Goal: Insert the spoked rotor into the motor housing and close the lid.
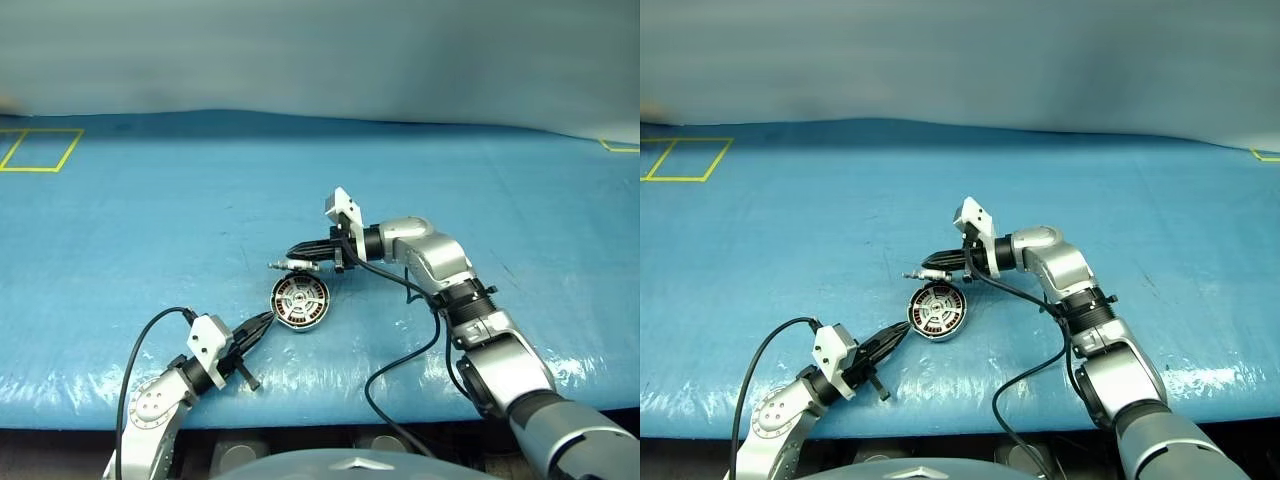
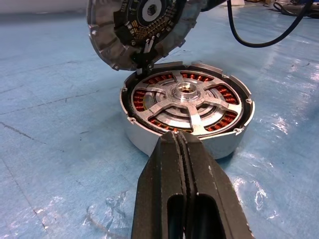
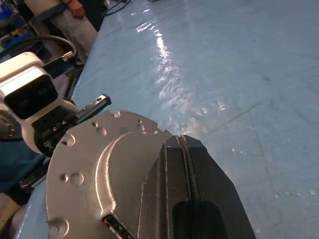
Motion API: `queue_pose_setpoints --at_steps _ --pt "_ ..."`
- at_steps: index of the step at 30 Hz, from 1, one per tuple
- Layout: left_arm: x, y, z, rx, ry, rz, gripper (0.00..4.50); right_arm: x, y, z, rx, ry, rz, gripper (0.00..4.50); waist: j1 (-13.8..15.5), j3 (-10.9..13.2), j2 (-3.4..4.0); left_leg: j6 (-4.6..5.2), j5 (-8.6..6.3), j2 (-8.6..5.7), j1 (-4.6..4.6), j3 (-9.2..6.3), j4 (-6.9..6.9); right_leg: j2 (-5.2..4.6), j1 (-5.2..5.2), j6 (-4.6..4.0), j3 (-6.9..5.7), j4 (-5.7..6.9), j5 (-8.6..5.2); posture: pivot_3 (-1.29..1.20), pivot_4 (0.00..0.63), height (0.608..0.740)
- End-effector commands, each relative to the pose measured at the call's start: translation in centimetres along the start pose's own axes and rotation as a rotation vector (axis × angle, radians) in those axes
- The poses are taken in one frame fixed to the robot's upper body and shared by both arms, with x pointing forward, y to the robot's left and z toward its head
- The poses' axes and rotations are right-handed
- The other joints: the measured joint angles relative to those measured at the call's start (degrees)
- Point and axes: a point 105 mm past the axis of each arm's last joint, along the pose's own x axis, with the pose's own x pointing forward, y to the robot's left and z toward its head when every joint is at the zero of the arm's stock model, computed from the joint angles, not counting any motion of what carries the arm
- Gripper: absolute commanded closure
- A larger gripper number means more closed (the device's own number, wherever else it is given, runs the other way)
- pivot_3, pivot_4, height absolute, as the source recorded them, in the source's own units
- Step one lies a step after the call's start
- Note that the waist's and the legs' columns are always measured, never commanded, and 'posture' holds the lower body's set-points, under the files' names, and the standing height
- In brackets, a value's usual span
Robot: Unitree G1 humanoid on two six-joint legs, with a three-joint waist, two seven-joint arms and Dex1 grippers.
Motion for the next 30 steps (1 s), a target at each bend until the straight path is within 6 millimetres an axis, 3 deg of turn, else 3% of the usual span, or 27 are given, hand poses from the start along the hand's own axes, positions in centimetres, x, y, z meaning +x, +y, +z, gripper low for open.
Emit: queue_pose_setpoints --at_steps 1,6,14,16,21,24,26,30 --pt "0.0 -0.4 -0.2 -0.016 0.009 -0.013 4.45 0.4 2.2 -0.1 -0.009 -0.015 0.064 4.50 -0.02 0.00 0.00 0.00 0.00 0.00 0.00 0.00 -0.01 0.00 0.00 0.00 0.00 0.00 0.00 0.00 0.150 0.740" --pt "0.0 -0.2 -0.1 -0.004 0.011 -0.021 4.45 0.9 3.7 -2.3 0.045 -0.015 0.028 4.50 -0.11 0.00 0.00 0.00 0.00 0.01 -0.02 0.00 -0.02 0.00 -0.07 -0.01 0.00 0.00 -0.02 0.00 0.150 0.740" --pt "-0.4 0.0 -0.1 0.003 0.017 -0.052 4.45 1.8 3.9 -4.3 0.137 -0.118 -0.153 4.50 -0.20 -0.06 -0.10 -0.02 0.00 0.01 0.01 0.02 0.04 0.00 -0.02 -0.25 0.02 0.00 -0.17 0.00 0.150 0.740" --pt "-0.4 -0.1 0.2 0.005 0.014 -0.063 4.45 2.0 4.3 -3.8 0.128 -0.158 -0.182 4.50 -0.21 -0.06 -0.11 -0.02 0.00 0.01 0.02 0.02 0.03 0.00 -0.02 -0.27 0.01 0.00 -0.18 0.00 0.150 0.740" --pt "-0.6 -0.7 1.5 0.016 0.009 -0.089 4.45 1.4 5.1 0.1 0.020 -0.286 -0.321 4.50 -0.22 -0.03 -0.08 -0.02 0.00 0.02 -0.09 0.03 0.02 -0.01 -0.13 -0.28 0.03 -0.01 -0.19 0.00 0.150 0.740" --pt "-0.7 -0.7 1.9 0.022 0.014 -0.080 4.45 0.8 4.8 0.6 -0.054 -0.211 -0.490 4.50 -0.15 -0.04 -0.08 -0.03 0.00 0.03 -0.10 0.02 0.00 0.00 -0.17 -0.30 0.03 0.00 -0.20 0.00 0.150 0.740" --pt "-0.8 -0.5 1.8 0.039 0.019 -0.059 4.50 0.3 4.3 -0.2 -0.095 -0.121 -0.601 4.12 -0.05 -0.05 -0.10 -0.04 0.00 0.03 -0.09 0.02 0.00 -0.01 -0.17 -0.33 0.03 -0.02 -0.22 0.00 0.150 0.740" --pt "-0.8 -0.3 1.5 0.044 0.020 -0.036 4.50 0.3 5.3 -0.7 -0.047 -0.116 -0.591 2.93 0.09 -0.05 -0.12 -0.05 0.00 0.03 -0.13 0.02 -0.05 -0.02 -0.20 -0.38 0.02 -0.06 -0.25 0.00 0.150 0.740"
